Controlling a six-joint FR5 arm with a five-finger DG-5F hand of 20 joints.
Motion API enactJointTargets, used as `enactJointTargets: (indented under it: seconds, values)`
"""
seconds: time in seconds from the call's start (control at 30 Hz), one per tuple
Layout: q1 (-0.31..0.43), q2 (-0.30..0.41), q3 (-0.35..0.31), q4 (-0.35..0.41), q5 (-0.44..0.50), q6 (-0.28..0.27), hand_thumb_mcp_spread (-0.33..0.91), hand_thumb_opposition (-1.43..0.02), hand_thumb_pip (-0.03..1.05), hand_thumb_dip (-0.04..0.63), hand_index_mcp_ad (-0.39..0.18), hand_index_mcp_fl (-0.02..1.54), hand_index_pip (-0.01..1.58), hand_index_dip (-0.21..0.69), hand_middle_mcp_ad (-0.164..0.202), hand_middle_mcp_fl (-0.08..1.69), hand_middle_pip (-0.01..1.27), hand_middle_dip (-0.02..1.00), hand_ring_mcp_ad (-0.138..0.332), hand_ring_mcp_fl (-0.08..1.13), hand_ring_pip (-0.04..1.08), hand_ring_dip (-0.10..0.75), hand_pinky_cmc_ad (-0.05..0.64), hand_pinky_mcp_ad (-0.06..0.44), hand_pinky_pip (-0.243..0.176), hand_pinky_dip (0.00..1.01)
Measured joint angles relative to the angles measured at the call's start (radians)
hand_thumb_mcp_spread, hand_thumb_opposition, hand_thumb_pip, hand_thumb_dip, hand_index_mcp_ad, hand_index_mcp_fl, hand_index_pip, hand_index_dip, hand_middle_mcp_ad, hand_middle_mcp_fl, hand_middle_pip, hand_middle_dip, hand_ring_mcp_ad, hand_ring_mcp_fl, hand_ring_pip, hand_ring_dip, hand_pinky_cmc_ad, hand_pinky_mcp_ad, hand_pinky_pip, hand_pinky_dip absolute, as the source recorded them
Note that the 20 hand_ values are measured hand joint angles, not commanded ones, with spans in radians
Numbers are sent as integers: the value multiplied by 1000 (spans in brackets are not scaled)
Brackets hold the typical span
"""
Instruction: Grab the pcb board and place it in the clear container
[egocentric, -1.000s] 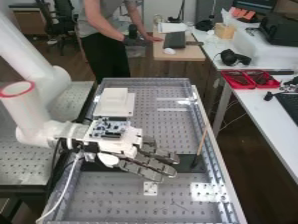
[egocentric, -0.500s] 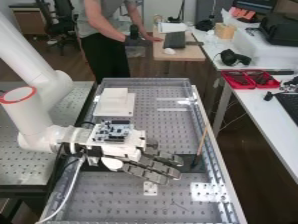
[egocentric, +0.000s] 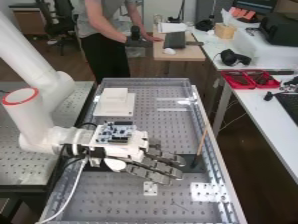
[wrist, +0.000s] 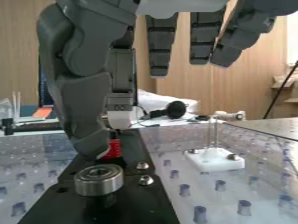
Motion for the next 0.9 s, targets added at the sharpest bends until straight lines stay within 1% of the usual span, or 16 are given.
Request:
enactJointTargets:
  seconds: [0.37, 0.43, 0.53, 0.6, 0.9]
  values:
    - [-3, -8, 5, 4, -12, -1, 637, -836, 363, 220, -169, 281, 1304, 133, 45, 157, 122, 182, 194, 63, 86, 51, 295, 152, -58, 190]
    - [-5, -10, 6, 2, -14, -3, 637, -836, 367, 220, -169, 281, 1304, 136, 42, 187, 119, 182, 194, 63, 86, 51, 304, 148, -58, 190]
    - [-7, -13, 9, 0, -17, -4, 641, -836, 367, 220, -169, 290, 1309, 133, 45, 183, 119, 182, 192, 65, 87, 51, 309, 152, -58, 190]
    - [-9, -18, 15, -1, -20, -5, 641, -836, 370, 223, -169, 325, 1318, 133, 45, 183, 122, 182, 190, 65, 87, 51, 307, 152, -58, 190]
    - [-20, -33, 38, -8, -37, -10, 649, -833, 379, 220, -169, 328, 1346, 133, 42, 183, 122, 182, 190, 65, 87, 51, 311, 152, -58, 190]
